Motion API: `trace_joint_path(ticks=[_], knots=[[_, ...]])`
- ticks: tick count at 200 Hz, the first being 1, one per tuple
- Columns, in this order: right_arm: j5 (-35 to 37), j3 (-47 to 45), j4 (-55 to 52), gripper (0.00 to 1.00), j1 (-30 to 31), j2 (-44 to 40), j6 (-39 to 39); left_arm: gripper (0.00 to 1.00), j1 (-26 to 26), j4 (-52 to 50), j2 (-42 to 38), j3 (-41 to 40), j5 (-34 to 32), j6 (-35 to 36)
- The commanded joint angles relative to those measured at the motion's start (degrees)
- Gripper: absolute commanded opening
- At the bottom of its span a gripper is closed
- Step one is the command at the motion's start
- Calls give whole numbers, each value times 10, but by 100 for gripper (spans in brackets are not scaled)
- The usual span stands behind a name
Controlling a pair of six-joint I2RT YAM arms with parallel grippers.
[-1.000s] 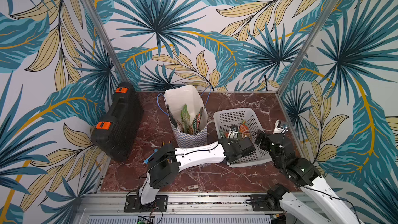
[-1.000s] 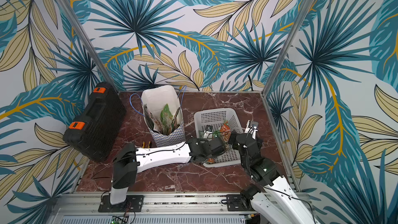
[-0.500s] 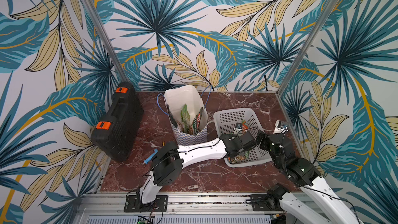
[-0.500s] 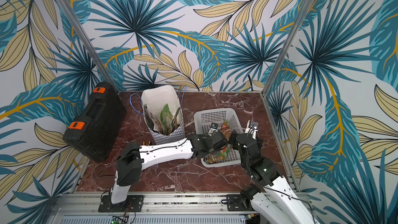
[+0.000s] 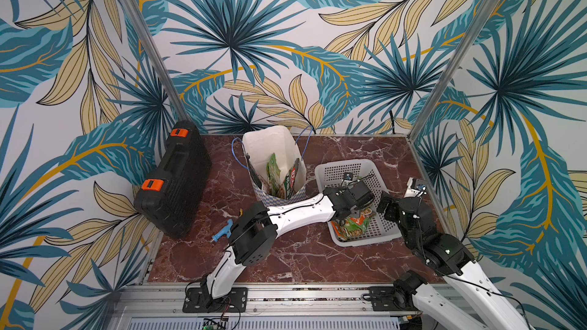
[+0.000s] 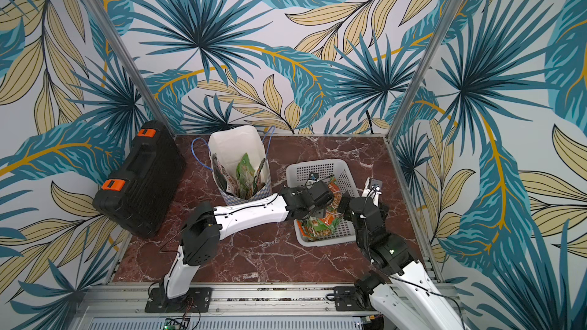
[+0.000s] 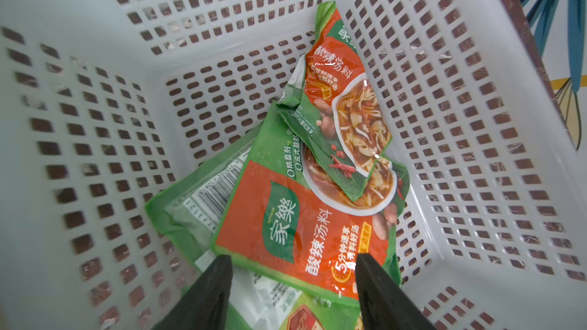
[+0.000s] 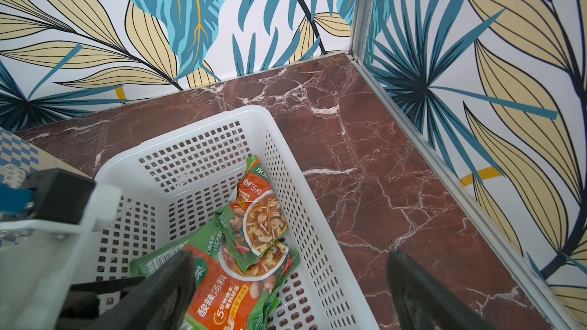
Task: Place the condiment packets inside the bag
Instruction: Pick up the condiment packet from the storage box.
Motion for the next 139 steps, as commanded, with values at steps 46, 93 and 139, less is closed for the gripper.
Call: trace_joint_path(ticks=[46, 93, 139], knots=[[8, -6, -2, 100, -4, -6, 5, 73, 29, -19, 44, 37, 47, -61], [7, -7, -3, 100, -5, -6, 4, 86, 34, -8, 28, 14, 52, -88], [4, -7, -2, 99, -5, -5, 4, 97, 35, -58, -1, -9, -1, -155]])
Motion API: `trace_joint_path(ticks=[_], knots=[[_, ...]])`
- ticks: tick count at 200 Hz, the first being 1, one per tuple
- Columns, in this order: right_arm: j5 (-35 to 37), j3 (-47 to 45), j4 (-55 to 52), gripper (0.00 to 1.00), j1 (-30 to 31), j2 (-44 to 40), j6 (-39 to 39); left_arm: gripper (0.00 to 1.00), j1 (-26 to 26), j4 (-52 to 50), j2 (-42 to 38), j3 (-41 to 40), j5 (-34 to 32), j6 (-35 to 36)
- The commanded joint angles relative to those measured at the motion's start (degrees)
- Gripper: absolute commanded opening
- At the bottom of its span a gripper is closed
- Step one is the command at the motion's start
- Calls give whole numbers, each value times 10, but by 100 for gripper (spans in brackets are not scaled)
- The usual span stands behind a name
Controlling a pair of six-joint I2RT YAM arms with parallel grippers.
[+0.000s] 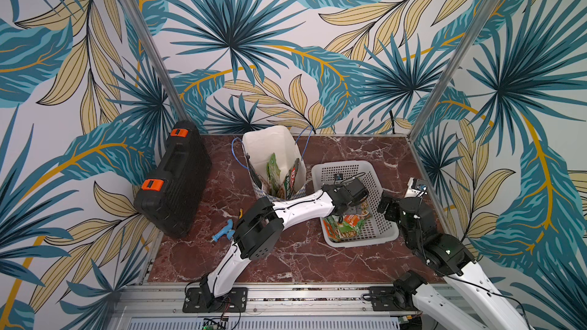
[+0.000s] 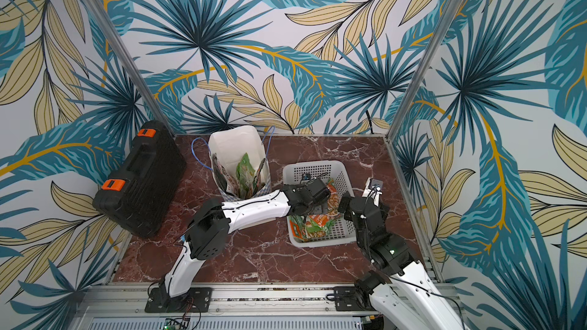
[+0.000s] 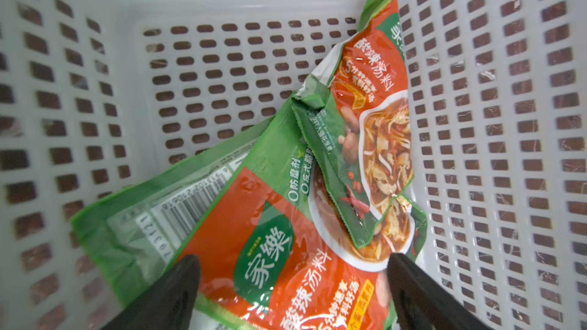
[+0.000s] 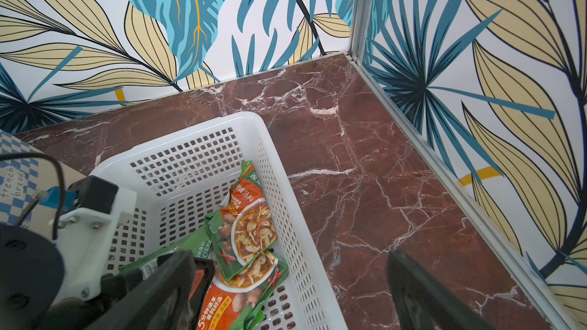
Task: Place the condiment packets inside the bag
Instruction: Pick up the condiment packet from the storage box.
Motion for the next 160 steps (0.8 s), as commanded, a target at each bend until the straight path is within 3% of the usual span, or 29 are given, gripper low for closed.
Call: trace_joint_path(ticks=[1, 55, 93, 127, 148, 160], knots=[[3, -6, -2, 100, -3, -4, 4, 97, 4, -53, -25, -10, -40, -44], [1, -5, -3, 100, -3, -3, 2, 97, 7, -81, 37, 41, -53, -67], [-6, -5, 0, 99, -3, -5, 2, 91, 28, 61, 70, -10, 51, -59], [-9, -6, 5, 100, -3, 11, 1, 72, 30, 184, 64, -43, 100, -36], [-9, -6, 5, 100, -3, 11, 1, 47, 31, 202, 50, -43, 97, -22], [-7, -6, 5, 100, -3, 10, 1, 29, 31, 209, 39, -44, 92, -14]])
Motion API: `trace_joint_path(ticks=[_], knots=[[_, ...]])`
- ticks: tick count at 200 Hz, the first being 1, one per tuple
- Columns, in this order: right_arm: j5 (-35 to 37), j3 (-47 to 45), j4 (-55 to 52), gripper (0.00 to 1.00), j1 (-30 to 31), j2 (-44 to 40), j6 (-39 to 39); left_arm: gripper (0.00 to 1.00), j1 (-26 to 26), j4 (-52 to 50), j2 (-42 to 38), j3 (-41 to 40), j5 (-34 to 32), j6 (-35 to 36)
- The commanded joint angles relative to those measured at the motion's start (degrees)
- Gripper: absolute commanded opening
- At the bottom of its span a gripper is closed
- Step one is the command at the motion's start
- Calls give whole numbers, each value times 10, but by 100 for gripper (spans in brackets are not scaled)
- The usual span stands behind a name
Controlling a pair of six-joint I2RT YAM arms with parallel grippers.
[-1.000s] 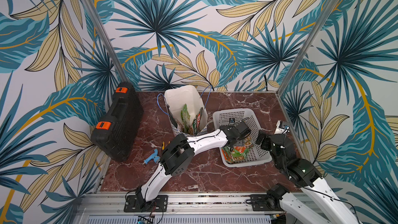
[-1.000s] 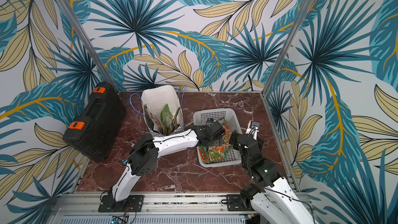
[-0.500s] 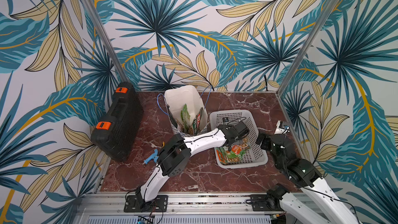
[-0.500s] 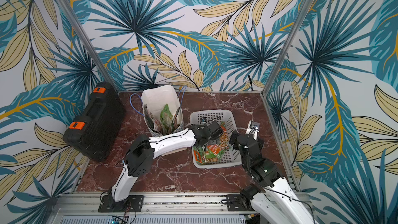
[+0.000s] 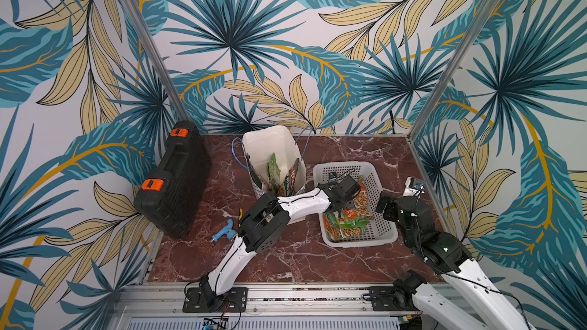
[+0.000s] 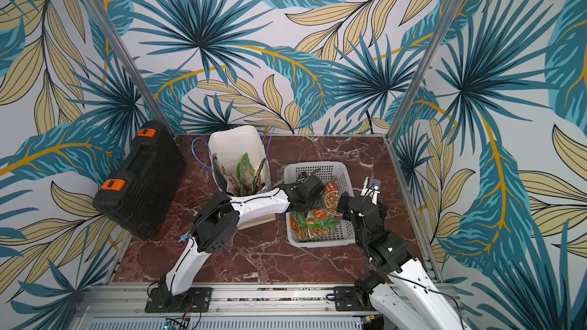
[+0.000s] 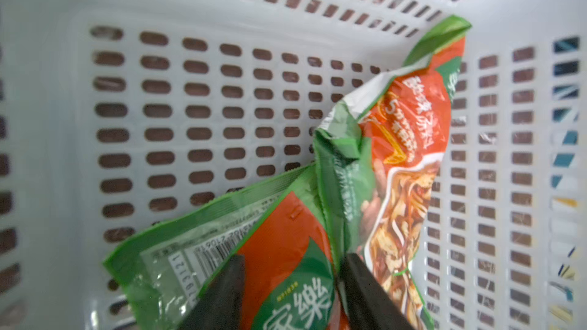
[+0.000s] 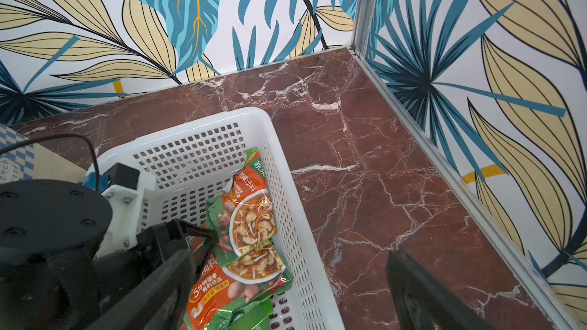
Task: Place the condiment packets inside the bag
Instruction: Pick up the condiment packet from the storage box.
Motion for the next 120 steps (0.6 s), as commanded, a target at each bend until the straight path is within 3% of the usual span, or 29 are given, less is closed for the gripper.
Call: trace_joint_path(ticks=[1, 27, 120], knots=[[0, -6, 5, 99, -3, -4, 1, 27, -5, 58, -12, -18, 25, 21], [0, -6, 4, 99, -3, -4, 1, 0, -5, 64, -35, -14, 15, 41], [6, -8, 2, 100, -3, -10, 2, 0, -3, 34, -143, -23, -24, 109]])
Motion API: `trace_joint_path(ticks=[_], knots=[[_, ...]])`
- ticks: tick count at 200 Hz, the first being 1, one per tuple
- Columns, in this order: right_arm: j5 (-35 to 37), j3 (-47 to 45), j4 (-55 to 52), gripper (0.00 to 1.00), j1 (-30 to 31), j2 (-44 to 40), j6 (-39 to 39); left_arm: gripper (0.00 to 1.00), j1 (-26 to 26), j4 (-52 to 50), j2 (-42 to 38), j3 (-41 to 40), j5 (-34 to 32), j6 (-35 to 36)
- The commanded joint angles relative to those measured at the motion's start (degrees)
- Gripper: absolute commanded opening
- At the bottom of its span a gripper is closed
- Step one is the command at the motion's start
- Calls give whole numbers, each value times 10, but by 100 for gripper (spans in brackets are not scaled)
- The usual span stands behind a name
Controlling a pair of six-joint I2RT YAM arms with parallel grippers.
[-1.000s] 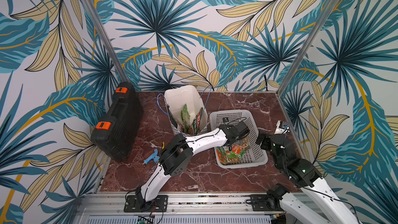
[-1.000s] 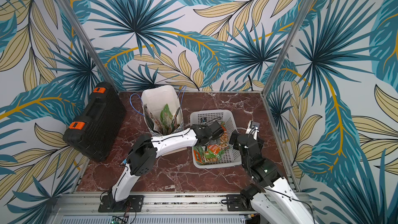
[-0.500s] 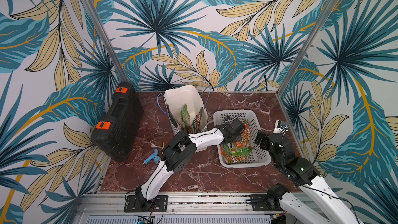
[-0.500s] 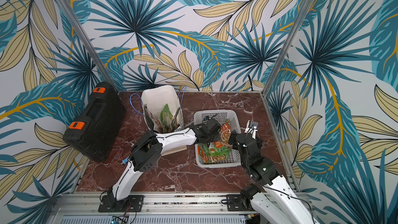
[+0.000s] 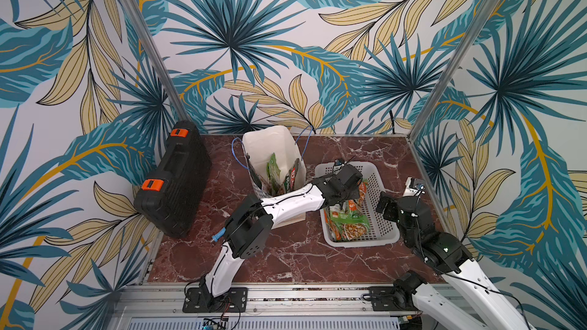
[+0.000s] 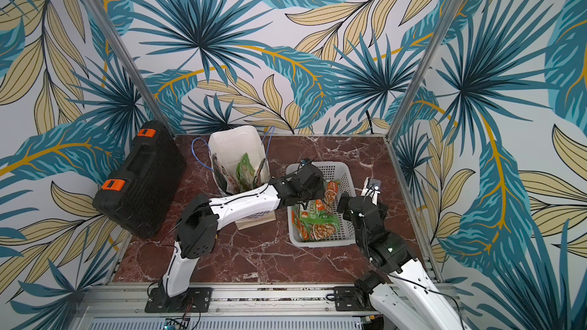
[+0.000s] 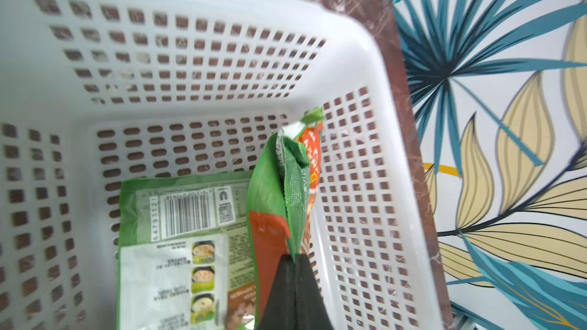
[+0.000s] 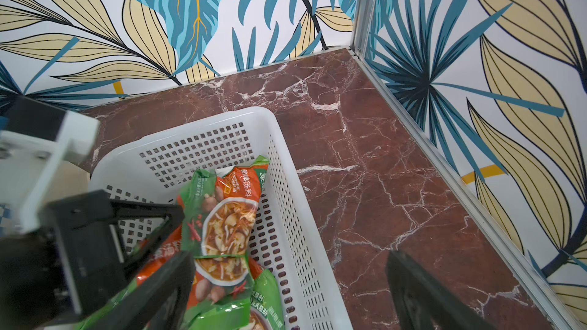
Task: Place the condiment packets inside the bag
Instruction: Pick up the condiment packet from the storage box.
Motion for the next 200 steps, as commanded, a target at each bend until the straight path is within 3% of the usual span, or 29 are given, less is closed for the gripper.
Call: trace_joint_path(ticks=[1, 80, 163, 200], knots=[[6, -8, 2, 99, -2, -6, 1, 0, -1, 1, -33, -10, -19, 28], [4, -9, 4, 99, -3, -3, 2, 0, -16, -36, -67, 17, -12, 87], [3, -9, 5, 99, -3, 3, 3, 0, -78, -86, -221, 14, -136, 168], [5, -9, 6, 100, -3, 4, 3, 0, -101, -45, -314, -33, -195, 255]])
